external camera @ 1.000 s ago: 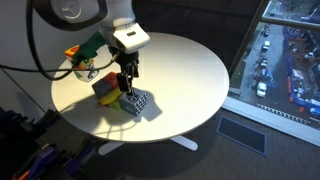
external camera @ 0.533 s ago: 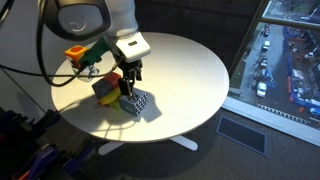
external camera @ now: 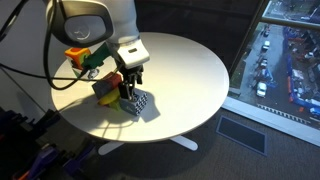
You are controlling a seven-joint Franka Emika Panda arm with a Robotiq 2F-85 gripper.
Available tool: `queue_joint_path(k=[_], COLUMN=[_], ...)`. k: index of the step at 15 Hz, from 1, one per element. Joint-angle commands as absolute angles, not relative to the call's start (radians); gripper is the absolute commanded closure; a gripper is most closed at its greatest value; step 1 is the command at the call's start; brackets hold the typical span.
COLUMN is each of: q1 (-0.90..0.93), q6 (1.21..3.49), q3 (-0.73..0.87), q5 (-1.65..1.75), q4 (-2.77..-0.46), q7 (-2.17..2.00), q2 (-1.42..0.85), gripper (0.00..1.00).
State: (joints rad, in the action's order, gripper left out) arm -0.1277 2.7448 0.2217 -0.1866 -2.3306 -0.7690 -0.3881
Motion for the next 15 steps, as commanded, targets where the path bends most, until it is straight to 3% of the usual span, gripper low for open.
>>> queue_joint_path(k=[1, 15], q1=[-0.101, -0.067], q6=[2.755, 2.761], q3=[0.243, 0.258], q5=[-0.202, -0.201], q4=[-2.292, -2.264], q7=[-0.799, -0.822], q2=[-0.428, -0.496], gripper=[0.00, 0.00])
